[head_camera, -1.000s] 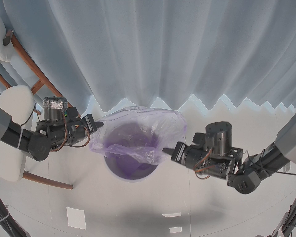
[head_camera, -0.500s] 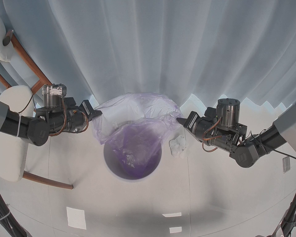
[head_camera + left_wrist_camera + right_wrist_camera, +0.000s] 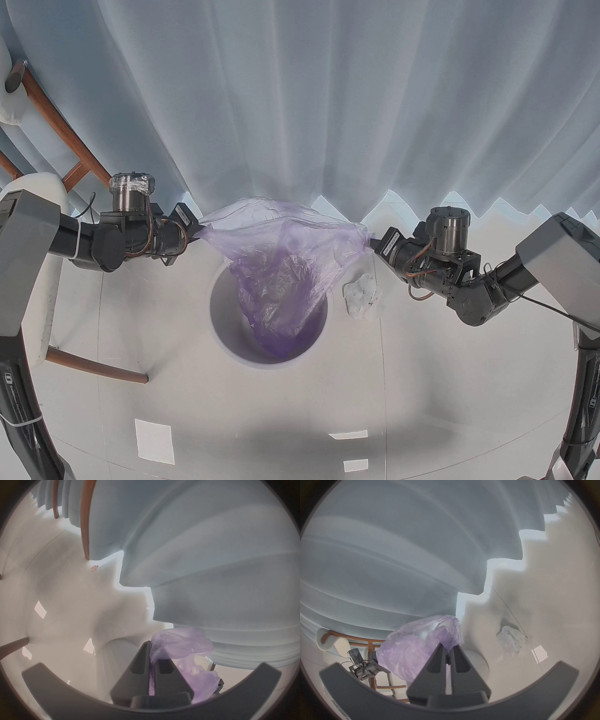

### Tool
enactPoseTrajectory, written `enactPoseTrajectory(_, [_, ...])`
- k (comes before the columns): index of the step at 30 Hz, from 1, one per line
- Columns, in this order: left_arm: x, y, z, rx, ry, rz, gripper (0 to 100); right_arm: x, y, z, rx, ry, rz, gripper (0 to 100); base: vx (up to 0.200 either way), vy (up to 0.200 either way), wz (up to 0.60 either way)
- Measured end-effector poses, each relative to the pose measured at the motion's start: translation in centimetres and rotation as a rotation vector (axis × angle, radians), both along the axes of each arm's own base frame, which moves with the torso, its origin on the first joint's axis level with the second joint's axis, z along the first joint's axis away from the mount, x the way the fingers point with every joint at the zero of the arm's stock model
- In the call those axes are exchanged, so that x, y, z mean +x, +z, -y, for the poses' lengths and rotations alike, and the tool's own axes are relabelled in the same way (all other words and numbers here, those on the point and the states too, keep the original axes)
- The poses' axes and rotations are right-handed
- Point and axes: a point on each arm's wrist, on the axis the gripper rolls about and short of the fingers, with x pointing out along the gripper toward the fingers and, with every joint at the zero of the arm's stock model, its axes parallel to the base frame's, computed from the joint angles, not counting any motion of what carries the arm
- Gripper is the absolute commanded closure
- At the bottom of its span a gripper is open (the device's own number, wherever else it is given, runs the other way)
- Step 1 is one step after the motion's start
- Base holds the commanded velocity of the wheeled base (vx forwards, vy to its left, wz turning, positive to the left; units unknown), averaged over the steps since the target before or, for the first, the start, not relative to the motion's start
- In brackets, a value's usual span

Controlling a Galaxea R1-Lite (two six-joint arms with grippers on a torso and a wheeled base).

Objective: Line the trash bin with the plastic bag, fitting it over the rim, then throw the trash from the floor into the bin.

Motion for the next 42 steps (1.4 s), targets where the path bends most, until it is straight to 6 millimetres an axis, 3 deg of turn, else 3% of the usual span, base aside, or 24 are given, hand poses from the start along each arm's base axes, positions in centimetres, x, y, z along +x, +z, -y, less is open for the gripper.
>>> enactPoseTrajectory(7, [0.9, -2.9, -1.2, 0.010, 0.028, -0.068, 100, 0.0, -3.4, 0.5, -0.036, -0.008, -0.079, 100, 0.000, 0.000, 0.00])
enactPoseTrajectory(12, [0.8, -4.6, -1.6, 0.013, 0.030, -0.117, 100, -0.4, -4.5, 0.6, -0.042, -0.004, -0.094, 100, 0.000, 0.000, 0.00])
enactPoseTrajectory(16, [-0.2, -6.0, -2.0, 0.001, 0.003, -0.179, 100, -1.2, -5.2, 0.8, -0.034, 0.002, -0.074, 100, 0.000, 0.000, 0.00])
enactPoseTrajectory(28, [-5.3, -6.2, -2.8, -0.016, -0.098, -0.258, 100, -5.6, -6.9, 2.0, -0.035, 0.084, -0.097, 100, 0.000, 0.000, 0.00])
enactPoseTrajectory(42, [-7.0, -8.6, -4.5, 0.036, -0.090, -0.305, 100, -9.1, -10.2, 1.2, -0.086, 0.174, -0.059, 100, 0.000, 0.000, 0.00])
